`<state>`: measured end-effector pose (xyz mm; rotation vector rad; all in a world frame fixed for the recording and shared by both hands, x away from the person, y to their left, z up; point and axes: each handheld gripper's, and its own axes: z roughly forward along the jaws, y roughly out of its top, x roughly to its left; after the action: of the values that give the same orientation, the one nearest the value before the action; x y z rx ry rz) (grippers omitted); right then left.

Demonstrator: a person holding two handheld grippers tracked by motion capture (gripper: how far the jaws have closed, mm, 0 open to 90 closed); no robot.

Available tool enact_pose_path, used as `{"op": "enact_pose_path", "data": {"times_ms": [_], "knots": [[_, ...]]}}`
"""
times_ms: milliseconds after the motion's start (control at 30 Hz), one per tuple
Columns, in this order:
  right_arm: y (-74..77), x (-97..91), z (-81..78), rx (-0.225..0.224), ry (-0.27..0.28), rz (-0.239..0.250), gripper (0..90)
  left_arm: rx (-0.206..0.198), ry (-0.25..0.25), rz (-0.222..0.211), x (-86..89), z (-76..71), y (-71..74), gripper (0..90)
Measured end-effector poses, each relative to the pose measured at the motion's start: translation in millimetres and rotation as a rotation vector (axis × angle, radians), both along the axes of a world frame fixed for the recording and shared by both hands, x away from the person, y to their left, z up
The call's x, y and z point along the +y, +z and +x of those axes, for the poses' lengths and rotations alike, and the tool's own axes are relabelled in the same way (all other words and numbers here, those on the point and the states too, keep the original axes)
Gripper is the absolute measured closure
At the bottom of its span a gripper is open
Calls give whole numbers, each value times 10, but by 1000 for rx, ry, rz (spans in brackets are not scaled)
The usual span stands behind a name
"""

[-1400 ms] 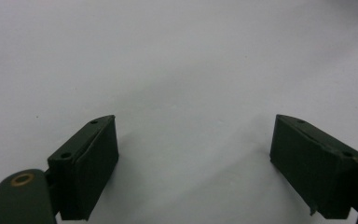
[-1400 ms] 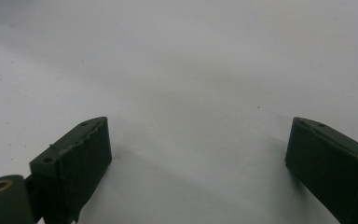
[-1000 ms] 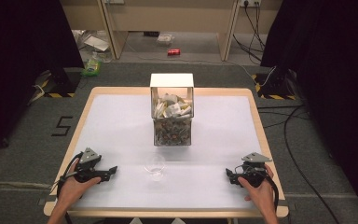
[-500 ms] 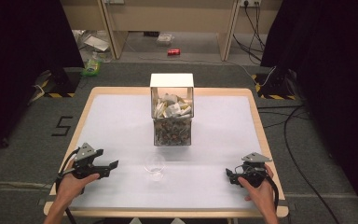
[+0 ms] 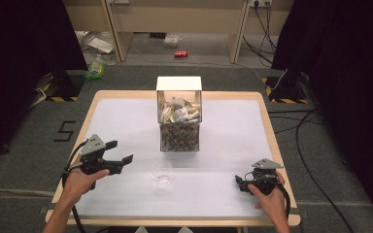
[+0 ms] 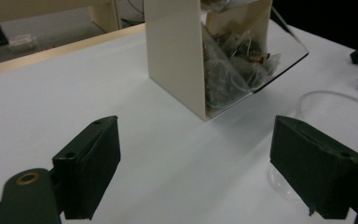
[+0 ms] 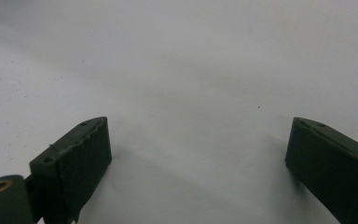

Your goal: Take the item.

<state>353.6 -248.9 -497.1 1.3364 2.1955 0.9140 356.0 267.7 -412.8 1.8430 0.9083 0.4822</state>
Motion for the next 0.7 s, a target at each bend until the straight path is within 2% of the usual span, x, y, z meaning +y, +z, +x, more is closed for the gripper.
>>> {"op": "enact_pose_path", "data": {"times_ms": [200, 700], "knots": [[0, 0, 0, 0, 0, 0, 73, -19, -3, -17, -70, 17, 149, 160], [0, 1, -1, 1, -1, 0, 73, -58, -28, -46, -236, 84, 354, 154]]}}
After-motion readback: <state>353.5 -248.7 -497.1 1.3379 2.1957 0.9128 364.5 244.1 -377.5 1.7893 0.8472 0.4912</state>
